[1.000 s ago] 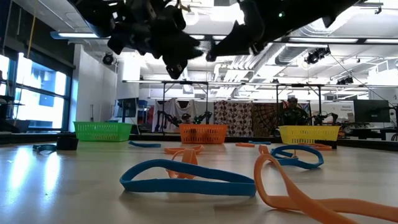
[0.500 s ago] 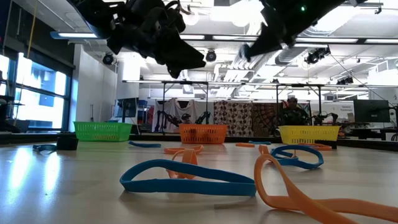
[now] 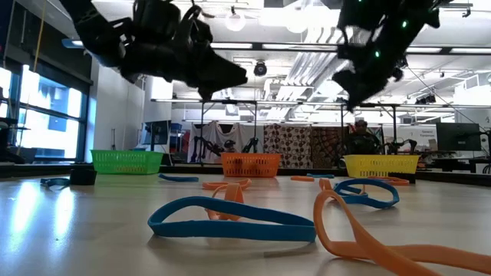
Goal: Sort rubber bands into baskets
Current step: Put the blue rubber band into the yellow bin
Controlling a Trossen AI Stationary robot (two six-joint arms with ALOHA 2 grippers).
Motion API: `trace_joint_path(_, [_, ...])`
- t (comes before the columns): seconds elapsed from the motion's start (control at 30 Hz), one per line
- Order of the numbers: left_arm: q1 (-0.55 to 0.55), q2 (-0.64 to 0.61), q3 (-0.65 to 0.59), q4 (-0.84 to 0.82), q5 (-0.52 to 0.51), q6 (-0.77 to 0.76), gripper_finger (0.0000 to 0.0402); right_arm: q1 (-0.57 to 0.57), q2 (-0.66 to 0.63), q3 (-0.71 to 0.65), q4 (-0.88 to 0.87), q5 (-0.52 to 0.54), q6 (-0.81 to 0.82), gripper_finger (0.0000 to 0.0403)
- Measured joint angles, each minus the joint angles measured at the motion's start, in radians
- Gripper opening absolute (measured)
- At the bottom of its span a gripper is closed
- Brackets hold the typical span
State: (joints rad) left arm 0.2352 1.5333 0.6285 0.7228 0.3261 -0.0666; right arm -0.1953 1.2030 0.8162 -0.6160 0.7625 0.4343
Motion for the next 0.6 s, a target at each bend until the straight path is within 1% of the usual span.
trace_joint_path(0.13, [-0.003,0.000,-0.037,0.029,-0.046,-0.010,0.0109,-0.133,0.000,0.000,-0.113,0.012,0.089,0.0000])
trace_joint_path(0.23, [-0.011,0.000,-0.071,0.078,-0.075,-0.010,0.0108,-0.230,0.000,0.000,-0.156,0.009,0.111,0.0000])
trace_joint_path(0.47, [-0.023,0.000,-0.133,0.187,-0.079,-0.031,0.0100,-0.439,0.020,0.000,-0.153,-0.095,0.099,0.0000])
trace_joint_path(0.6, [-0.025,0.000,-0.146,0.205,-0.081,-0.045,0.0096,-0.520,0.070,0.000,-0.131,-0.148,0.058,0.0000])
